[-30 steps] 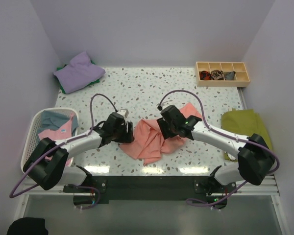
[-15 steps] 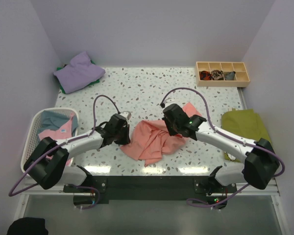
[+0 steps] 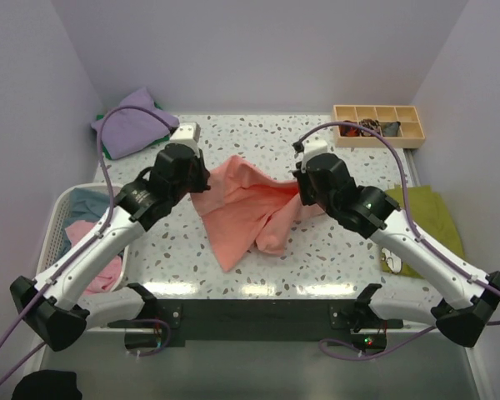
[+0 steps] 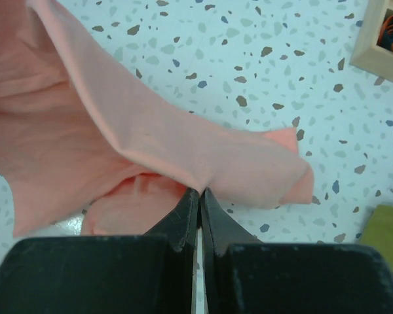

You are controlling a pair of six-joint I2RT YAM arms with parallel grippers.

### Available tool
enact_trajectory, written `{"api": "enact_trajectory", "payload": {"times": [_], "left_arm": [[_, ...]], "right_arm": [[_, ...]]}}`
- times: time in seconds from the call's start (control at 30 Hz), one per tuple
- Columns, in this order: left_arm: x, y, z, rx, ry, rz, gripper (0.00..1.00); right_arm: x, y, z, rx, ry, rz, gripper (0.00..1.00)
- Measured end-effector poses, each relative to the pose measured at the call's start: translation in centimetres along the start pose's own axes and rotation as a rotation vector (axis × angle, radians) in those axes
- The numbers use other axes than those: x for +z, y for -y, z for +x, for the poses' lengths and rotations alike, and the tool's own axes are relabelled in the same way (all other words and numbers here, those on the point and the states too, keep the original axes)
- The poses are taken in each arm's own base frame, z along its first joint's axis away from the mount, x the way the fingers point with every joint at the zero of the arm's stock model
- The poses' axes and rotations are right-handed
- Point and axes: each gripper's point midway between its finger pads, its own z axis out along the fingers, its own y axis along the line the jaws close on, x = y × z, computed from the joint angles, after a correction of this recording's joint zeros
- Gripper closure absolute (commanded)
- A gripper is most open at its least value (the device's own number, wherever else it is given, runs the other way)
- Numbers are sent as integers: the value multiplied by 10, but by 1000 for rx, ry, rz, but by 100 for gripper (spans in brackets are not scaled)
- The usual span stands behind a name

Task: Fold and stack the t-shirts
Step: Flatten out the tshirt

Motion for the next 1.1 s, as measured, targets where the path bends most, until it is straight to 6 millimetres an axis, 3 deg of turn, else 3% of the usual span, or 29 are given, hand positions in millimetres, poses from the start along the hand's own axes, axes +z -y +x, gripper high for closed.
{"api": "enact_trajectory", "payload": {"times": [0.13, 0.23, 0.6, 0.87, 1.0, 1.1], "left_arm": [[-31, -18, -58, -11, 128, -80, 100], [-52, -33, -87, -12, 196, -138, 100], [-122, -32, -147, 3, 321, -136, 100], [-180, -22, -164, -17, 394, -21, 100], [-189, -16, -171, -17, 404, 11, 100], [-191, -16, -173, -13, 398, 5, 100]], "right_arm": [[-18, 14, -23, -11, 56, 39, 100], [-34, 24, -39, -13, 104, 65, 100], [-73, 33, -67, -22, 160, 38, 100], [-134, 38, -105, 32, 305, -66, 100], [-148, 42, -125, 44, 340, -66, 100], [-147, 41, -130, 45, 338, -59, 100]]}}
